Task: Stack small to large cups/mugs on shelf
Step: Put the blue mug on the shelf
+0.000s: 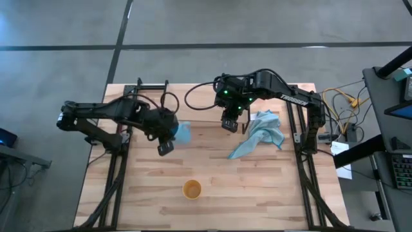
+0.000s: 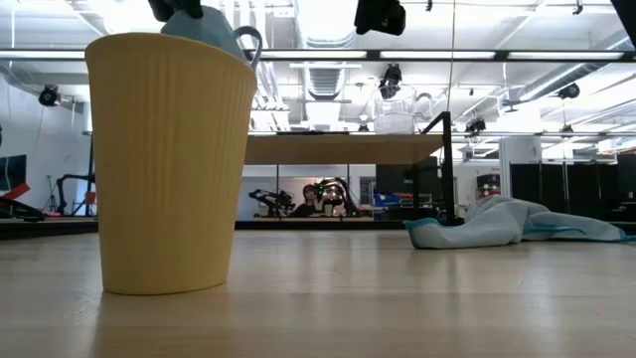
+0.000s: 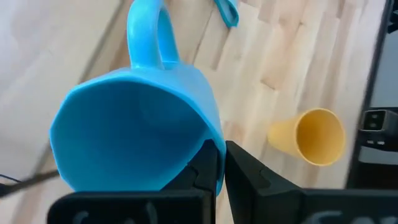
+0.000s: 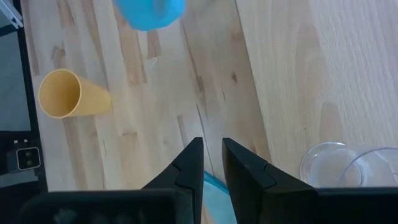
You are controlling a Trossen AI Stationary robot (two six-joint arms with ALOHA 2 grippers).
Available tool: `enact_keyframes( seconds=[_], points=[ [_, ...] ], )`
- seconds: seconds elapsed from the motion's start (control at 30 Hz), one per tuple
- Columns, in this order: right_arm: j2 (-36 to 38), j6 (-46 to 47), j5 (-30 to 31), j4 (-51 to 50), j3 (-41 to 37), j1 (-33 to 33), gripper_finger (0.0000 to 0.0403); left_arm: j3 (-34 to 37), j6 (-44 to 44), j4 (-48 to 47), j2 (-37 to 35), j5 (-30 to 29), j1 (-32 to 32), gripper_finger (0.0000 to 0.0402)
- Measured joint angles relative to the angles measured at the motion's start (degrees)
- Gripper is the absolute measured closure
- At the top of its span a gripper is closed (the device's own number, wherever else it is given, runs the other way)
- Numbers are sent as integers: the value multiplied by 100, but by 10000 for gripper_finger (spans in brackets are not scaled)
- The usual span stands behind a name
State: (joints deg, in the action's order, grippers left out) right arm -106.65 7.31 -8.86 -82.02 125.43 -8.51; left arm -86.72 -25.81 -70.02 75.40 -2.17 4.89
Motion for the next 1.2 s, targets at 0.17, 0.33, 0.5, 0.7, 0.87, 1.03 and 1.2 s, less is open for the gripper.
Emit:
enact_keyframes(
  seconds=[0.17,0.33,0.5,0.7,0.87,1.03,1.2],
  points=[
    [0,16,2,-4,0,0,349,-130,552,1,28,-542,-2,401],
    [0,16,1,-7,0,0,349,-294,1291,54,176,-1031,-26,402],
    [0,143,2,-20,0,0,349,-563,1882,140,441,-1123,-302,402],
    [11,321,2,-204,0,0,349,-1266,2543,199,832,-1106,-752,401],
    [13,279,198,-334,0,0,349,-1913,2984,148,1303,-389,-1246,401],
    [74,249,895,-341,0,-3,349,-2451,3613,-130,1822,-202,-1614,401],
    [272,591,1343,-352,0,-42,349,-2750,3884,-460,2329,-96,-1917,401]
  ],
)
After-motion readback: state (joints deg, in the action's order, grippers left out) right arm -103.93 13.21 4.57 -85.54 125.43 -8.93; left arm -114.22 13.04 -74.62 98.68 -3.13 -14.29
